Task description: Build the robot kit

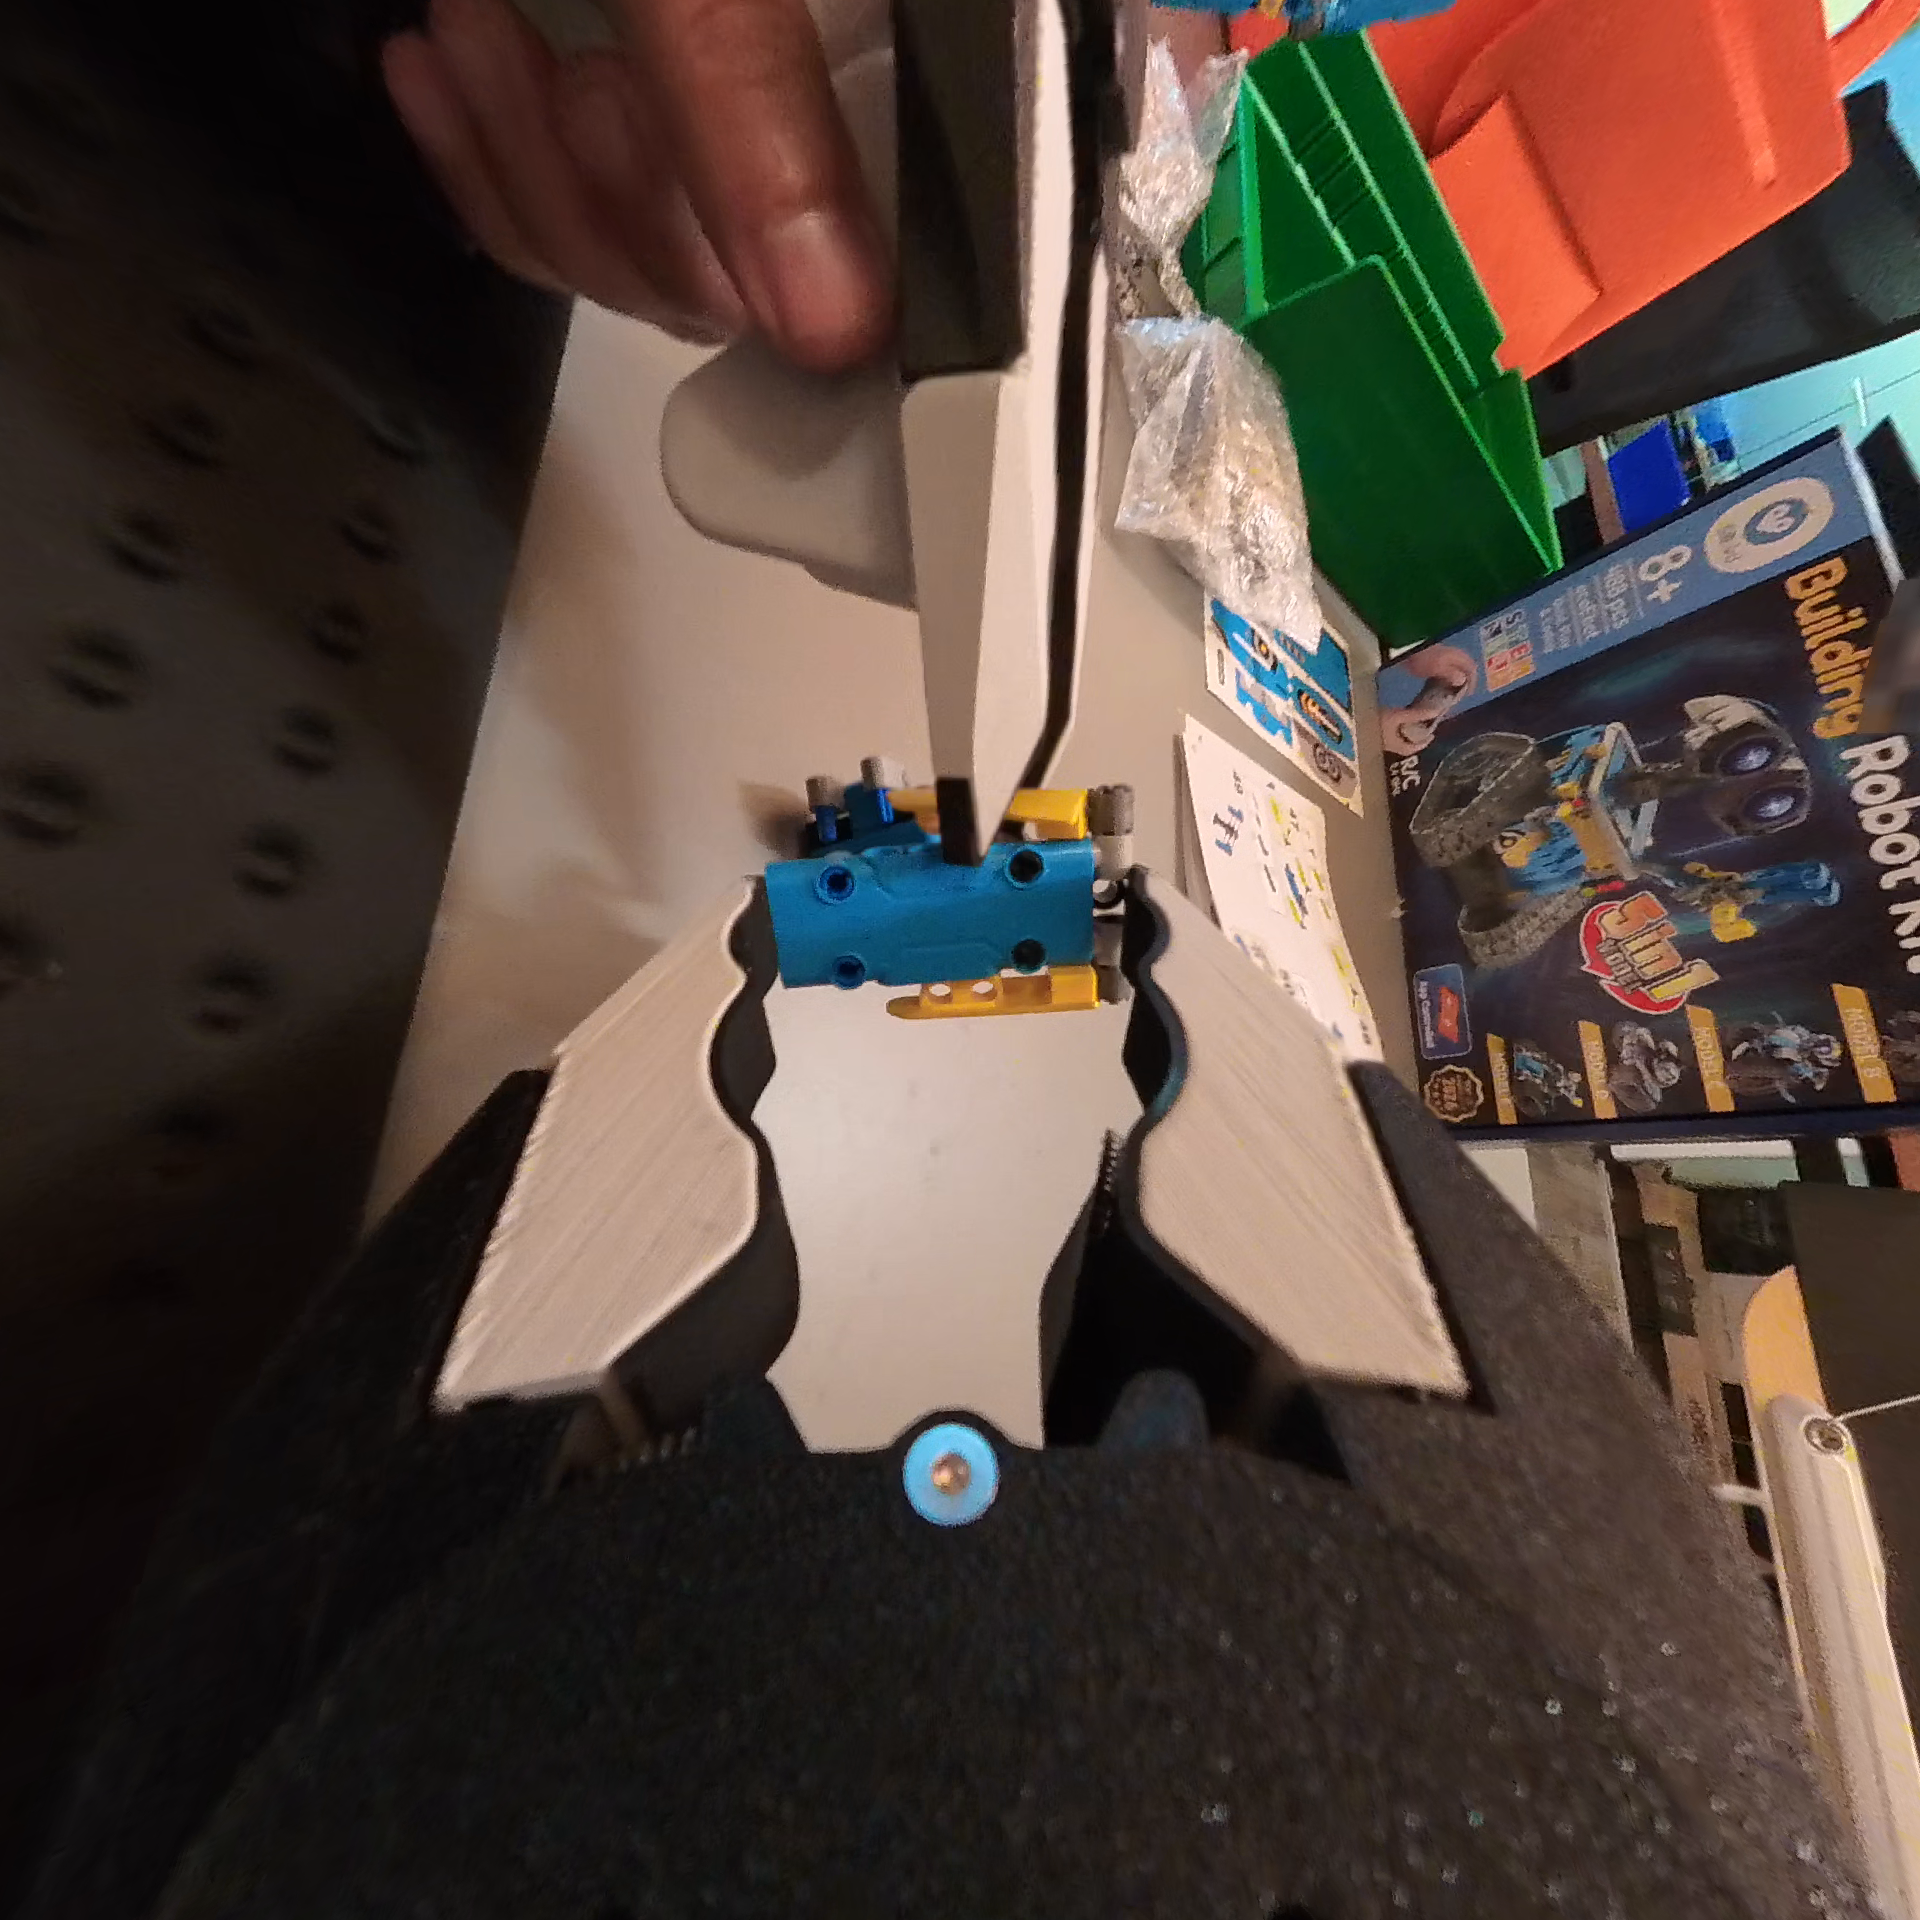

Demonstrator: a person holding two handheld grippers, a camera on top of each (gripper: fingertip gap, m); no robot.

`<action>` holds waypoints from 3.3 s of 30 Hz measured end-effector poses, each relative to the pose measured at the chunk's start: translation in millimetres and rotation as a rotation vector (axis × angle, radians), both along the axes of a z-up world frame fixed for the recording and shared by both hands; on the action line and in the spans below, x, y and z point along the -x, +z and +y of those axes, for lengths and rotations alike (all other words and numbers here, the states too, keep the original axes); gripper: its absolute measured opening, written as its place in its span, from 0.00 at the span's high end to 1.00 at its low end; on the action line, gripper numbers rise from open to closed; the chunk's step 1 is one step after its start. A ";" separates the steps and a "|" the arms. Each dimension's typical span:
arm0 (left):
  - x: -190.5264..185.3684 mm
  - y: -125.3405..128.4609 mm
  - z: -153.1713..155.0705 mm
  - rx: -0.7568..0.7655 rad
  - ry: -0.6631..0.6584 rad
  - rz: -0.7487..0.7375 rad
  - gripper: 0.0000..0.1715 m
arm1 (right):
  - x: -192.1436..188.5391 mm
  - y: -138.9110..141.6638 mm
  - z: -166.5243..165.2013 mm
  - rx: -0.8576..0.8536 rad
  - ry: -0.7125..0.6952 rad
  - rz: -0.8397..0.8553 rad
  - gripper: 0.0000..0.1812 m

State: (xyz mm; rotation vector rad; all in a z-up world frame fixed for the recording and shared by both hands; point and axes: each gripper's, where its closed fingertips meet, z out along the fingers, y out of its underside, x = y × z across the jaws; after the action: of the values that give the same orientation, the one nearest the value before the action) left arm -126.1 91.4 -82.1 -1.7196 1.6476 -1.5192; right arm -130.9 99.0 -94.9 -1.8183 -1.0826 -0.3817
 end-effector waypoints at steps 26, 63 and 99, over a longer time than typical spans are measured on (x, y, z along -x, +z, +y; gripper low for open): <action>16.7 -34.1 38.6 -0.443 -0.154 0.052 0.84 | -5.2 -37.3 -7.7 0.433 0.000 0.720 0.63; 5.7 54.5 -30.2 0.638 -0.237 -0.110 0.56 | 6.2 68.7 -12.6 -0.099 0.325 0.908 0.63; -10.5 11.6 -27.5 -0.054 -0.099 -0.086 0.75 | -0.4 49.2 -7.4 0.434 0.230 1.517 0.78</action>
State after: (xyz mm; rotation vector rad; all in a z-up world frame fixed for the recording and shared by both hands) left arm -115.6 63.9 -70.5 -1.5436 1.7366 -1.5549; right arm -130.5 91.6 -45.7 -1.6238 -0.2234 1.2850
